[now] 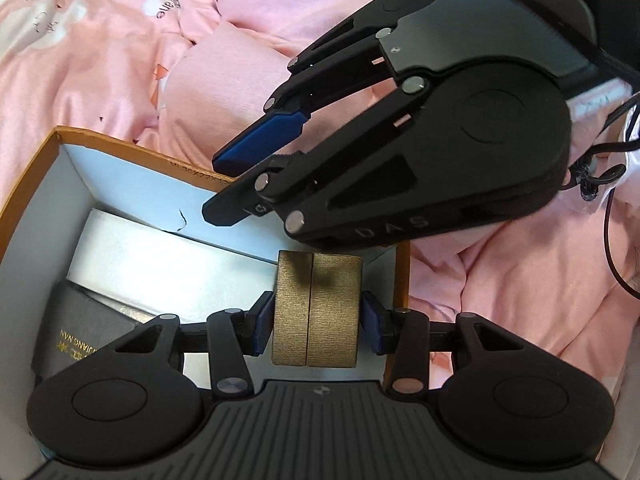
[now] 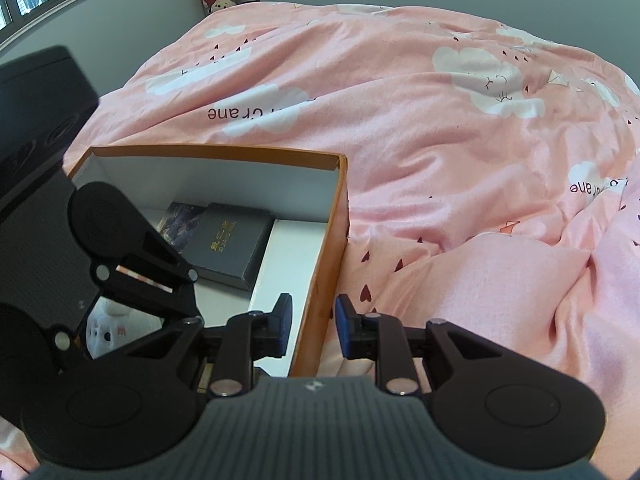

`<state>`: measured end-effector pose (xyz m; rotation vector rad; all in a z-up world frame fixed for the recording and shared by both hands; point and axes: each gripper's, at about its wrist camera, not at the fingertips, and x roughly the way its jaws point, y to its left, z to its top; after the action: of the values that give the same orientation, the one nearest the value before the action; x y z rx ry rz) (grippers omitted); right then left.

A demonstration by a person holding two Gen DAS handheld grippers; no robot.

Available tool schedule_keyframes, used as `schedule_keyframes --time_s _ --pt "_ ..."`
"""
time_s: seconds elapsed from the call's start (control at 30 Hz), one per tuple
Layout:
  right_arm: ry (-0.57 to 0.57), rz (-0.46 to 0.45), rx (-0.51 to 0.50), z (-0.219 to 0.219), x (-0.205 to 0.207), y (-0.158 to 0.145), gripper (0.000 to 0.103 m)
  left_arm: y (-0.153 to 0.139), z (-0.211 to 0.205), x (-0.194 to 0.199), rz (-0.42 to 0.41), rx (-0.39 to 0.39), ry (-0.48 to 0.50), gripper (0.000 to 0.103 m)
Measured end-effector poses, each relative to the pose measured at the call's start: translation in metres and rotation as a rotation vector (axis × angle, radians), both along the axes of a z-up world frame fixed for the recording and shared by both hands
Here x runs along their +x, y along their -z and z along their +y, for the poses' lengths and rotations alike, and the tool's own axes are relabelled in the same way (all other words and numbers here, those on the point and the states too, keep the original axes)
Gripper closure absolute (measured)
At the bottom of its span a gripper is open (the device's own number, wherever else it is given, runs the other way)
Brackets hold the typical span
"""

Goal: Organize objects
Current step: 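Lower the tan cardboard box into the orange box corner and open the left tool, then withdraw both tools up from the orange box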

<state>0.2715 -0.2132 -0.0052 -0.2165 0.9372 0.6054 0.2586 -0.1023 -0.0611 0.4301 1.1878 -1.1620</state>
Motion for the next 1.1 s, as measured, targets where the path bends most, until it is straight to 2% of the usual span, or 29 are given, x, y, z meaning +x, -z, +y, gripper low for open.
schedule_keyframes --time_s 0.23,0.47,0.6,0.7,0.77,0.83,0.9,1.0,1.1 --pt "-0.003 0.007 -0.013 0.001 -0.001 0.002 0.077 0.005 -0.008 0.009 0.016 0.016 -0.016 0.052" --pt "0.000 0.011 -0.037 0.002 -0.003 0.006 0.067 -0.001 0.015 0.005 0.011 -0.021 -0.072 0.045" --pt "0.009 0.002 -0.049 0.003 -0.005 0.006 0.057 0.000 0.029 0.006 0.049 0.012 -0.220 0.044" --pt "0.013 -0.014 -0.056 0.003 -0.009 0.004 0.049 0.005 0.046 0.007 0.125 0.023 -0.381 0.052" --pt "0.012 -0.023 -0.060 0.003 -0.010 0.004 0.048 0.009 0.055 0.006 0.181 0.019 -0.470 0.068" --pt "0.011 -0.028 -0.060 0.004 -0.012 0.004 0.044 0.013 0.062 0.004 0.211 -0.006 -0.537 0.071" --pt "0.014 -0.032 -0.057 0.004 -0.013 0.004 0.038 0.017 0.064 0.002 0.222 -0.018 -0.580 0.075" --pt "0.019 -0.040 -0.056 0.004 -0.016 0.003 0.036 0.020 0.064 0.001 0.213 -0.028 -0.616 0.080" --pt "0.013 -0.043 -0.057 0.004 -0.020 0.002 0.036 0.020 0.064 -0.002 0.210 -0.040 -0.639 0.080"
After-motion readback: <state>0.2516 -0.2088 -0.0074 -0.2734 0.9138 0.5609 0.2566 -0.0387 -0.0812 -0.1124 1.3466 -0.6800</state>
